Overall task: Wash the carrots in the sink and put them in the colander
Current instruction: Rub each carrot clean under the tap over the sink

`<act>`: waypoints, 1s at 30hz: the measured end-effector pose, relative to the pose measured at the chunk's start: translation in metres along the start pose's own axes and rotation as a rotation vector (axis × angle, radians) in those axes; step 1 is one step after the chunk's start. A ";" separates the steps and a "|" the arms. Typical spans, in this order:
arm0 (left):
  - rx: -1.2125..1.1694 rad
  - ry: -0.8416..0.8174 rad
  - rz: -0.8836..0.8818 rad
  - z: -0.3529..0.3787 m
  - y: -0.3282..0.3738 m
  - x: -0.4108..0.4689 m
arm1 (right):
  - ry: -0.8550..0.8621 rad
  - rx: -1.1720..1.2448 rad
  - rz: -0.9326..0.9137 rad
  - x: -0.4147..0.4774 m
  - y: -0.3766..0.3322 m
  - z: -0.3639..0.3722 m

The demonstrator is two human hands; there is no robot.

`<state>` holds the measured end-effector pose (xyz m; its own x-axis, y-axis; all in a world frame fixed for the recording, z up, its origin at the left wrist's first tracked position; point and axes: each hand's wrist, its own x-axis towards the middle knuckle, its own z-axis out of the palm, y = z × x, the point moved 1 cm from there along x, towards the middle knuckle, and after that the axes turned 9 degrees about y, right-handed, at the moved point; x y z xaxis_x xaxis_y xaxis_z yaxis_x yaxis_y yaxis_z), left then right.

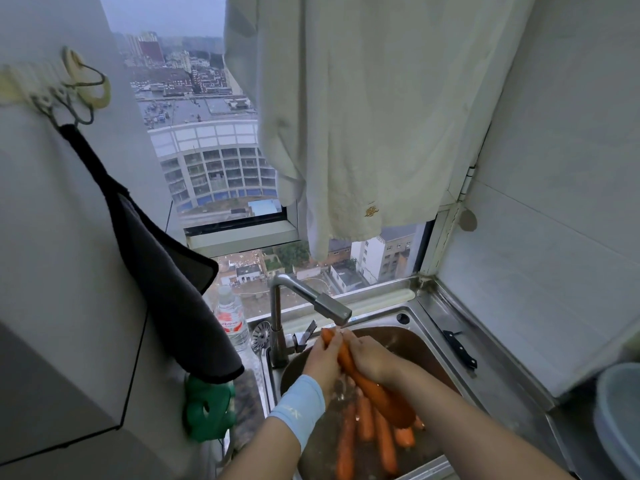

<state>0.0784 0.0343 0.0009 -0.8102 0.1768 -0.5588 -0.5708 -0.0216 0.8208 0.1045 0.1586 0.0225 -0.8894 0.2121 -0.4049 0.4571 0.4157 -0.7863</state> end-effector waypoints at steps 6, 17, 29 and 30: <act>0.068 0.234 0.034 0.003 0.018 0.008 | -0.140 0.178 0.043 -0.006 0.002 -0.001; -0.159 0.065 -0.012 -0.004 0.011 0.008 | -0.085 -0.049 -0.075 -0.008 0.003 -0.004; -0.153 0.379 0.016 -0.001 0.031 0.020 | 0.012 -0.163 -0.215 -0.018 -0.007 0.004; -0.160 0.309 0.010 -0.001 0.031 0.016 | 0.015 -0.112 -0.185 -0.018 -0.003 0.002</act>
<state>0.0479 0.0355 0.0169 -0.8039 -0.1298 -0.5804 -0.5566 -0.1799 0.8111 0.1189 0.1518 0.0312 -0.9586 0.1360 -0.2503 0.2834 0.5441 -0.7897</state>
